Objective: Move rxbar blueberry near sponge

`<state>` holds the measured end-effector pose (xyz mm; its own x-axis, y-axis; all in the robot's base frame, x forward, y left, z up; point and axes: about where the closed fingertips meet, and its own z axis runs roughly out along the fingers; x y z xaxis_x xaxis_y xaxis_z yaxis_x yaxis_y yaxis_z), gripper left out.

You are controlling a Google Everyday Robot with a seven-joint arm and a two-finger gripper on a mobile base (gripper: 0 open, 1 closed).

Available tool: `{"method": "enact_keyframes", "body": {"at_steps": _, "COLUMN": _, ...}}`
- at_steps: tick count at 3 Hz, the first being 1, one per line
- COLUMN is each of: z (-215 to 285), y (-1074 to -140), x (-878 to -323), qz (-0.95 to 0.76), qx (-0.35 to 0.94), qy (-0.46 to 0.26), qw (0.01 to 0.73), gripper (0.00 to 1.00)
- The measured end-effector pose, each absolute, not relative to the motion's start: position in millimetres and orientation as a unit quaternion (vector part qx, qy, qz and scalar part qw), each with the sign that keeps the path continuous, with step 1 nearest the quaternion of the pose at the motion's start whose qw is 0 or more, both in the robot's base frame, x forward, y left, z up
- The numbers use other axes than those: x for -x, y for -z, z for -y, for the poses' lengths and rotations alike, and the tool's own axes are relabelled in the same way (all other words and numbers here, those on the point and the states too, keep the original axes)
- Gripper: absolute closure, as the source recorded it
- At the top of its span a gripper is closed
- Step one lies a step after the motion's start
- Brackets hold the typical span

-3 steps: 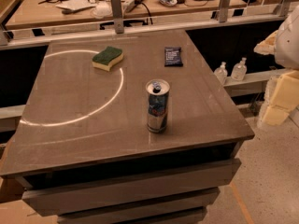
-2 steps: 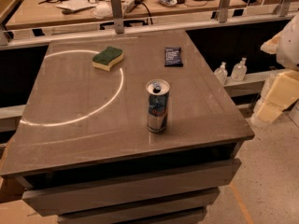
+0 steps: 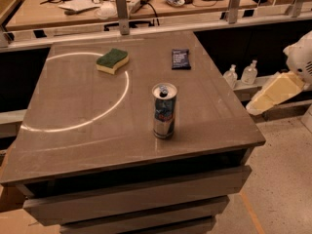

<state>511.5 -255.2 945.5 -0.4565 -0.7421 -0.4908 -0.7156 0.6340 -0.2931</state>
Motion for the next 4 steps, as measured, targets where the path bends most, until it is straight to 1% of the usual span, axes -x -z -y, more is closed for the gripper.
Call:
{"method": "enact_keyframes", "body": {"at_steps": 1, "z": 250, "y": -931, "x": -539, "qz": -0.845, "qx": 0.404, "qy": 0.000, "qw": 0.350, "gripper": 0.00}}
{"method": "enact_keyframes", "body": {"at_steps": 2, "z": 232, "y": -918, "x": -563, "qz": -0.822, "qx": 0.399, "qy": -0.029, "qw": 0.406, "gripper": 0.00}}
{"method": "enact_keyframes", "body": {"at_steps": 3, "z": 233, "y": -919, "x": -561, "qz": -0.825, "qx": 0.399, "qy": -0.025, "qw": 0.400, "gripper": 0.00}}
{"method": "enact_keyframes", "body": {"at_steps": 4, "z": 221, "y": -903, "x": -568, "qz": -0.834, "qx": 0.358, "qy": -0.045, "qw": 0.417, "gripper": 0.00}}
